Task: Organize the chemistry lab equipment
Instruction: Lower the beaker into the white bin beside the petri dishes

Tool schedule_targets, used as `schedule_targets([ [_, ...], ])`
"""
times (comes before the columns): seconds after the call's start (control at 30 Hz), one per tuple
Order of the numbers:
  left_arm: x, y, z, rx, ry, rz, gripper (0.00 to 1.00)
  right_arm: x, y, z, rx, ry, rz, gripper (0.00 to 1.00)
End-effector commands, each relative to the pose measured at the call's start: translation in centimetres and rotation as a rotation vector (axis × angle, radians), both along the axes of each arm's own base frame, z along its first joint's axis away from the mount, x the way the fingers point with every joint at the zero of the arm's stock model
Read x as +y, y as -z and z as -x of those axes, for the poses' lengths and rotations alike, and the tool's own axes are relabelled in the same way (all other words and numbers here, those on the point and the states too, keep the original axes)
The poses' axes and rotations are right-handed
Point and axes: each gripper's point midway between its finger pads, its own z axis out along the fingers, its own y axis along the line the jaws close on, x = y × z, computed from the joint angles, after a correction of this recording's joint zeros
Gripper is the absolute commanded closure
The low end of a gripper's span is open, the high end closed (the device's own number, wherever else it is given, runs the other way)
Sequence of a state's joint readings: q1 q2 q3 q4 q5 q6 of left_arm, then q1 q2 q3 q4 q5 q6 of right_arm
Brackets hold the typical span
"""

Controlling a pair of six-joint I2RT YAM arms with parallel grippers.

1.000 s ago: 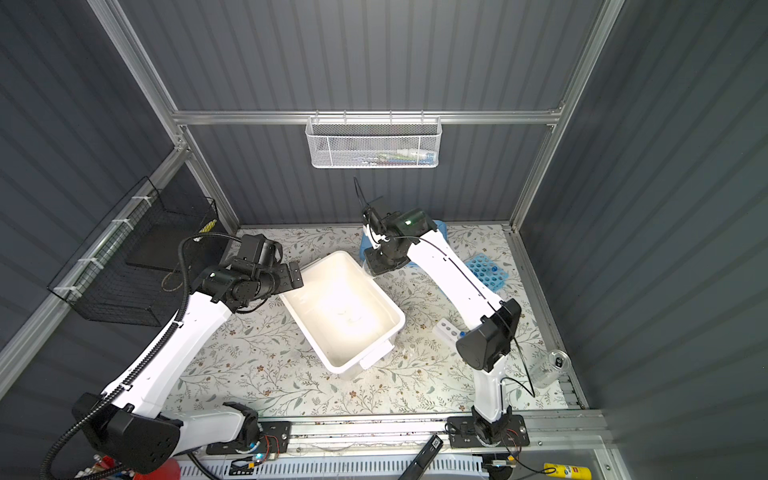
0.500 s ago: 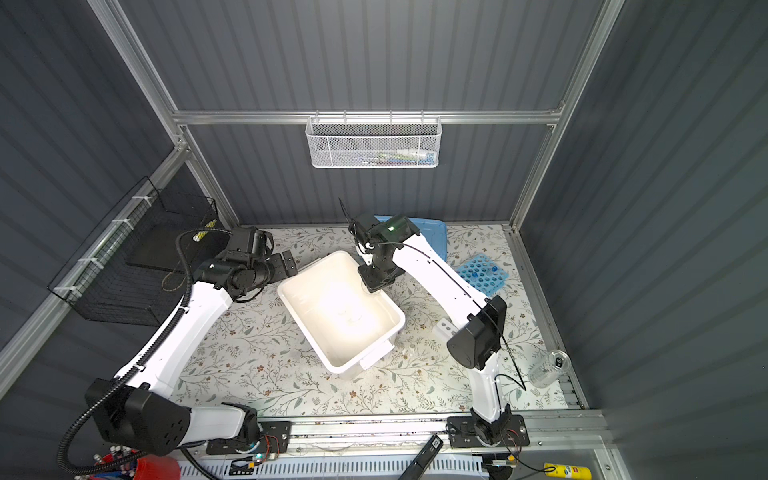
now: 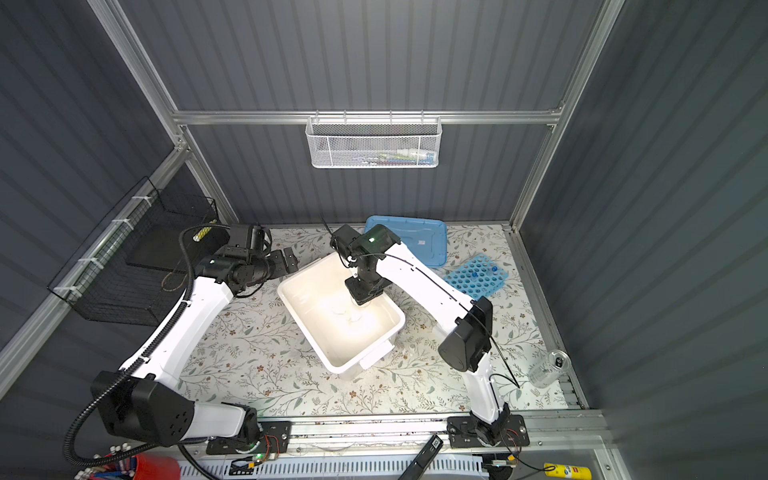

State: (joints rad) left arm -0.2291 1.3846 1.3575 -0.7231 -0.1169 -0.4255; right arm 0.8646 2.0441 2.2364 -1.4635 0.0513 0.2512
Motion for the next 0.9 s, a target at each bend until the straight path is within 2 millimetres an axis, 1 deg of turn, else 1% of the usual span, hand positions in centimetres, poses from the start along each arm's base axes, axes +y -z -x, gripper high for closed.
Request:
schedule_targets([
  [0.0, -0.4, -0.7, -0.1, -0.02, 0.037, 0.011, 0.0, -0.2, 0.7, 0.3, -0.004, 0.021, 0.034, 1.0],
  [0.3, -0.4, -0.8, 0.6, -0.013, 0.067, 0.002, 0.0, -0.3, 3.3, 1.3, -0.004, 0.014, 0.063, 1.0],
  [0.43, -0.4, -0.7, 1.0, -0.009, 0.072, 0.005, 0.0, -0.1, 4.3, 1.0, -0.011, 0.005, 0.067, 1.0],
  [0.6, -0.2, -0.7, 1.3, -0.006, 0.077, -0.006, 0.0, -0.1, 6.4, 0.8, -0.013, -0.014, 0.093, 1.0],
  [0.87, 0.1, -0.5, 1.7, 0.005, 0.08, -0.012, 0.0, -0.1, 7.6, 0.6, -0.031, -0.032, 0.093, 1.0],
])
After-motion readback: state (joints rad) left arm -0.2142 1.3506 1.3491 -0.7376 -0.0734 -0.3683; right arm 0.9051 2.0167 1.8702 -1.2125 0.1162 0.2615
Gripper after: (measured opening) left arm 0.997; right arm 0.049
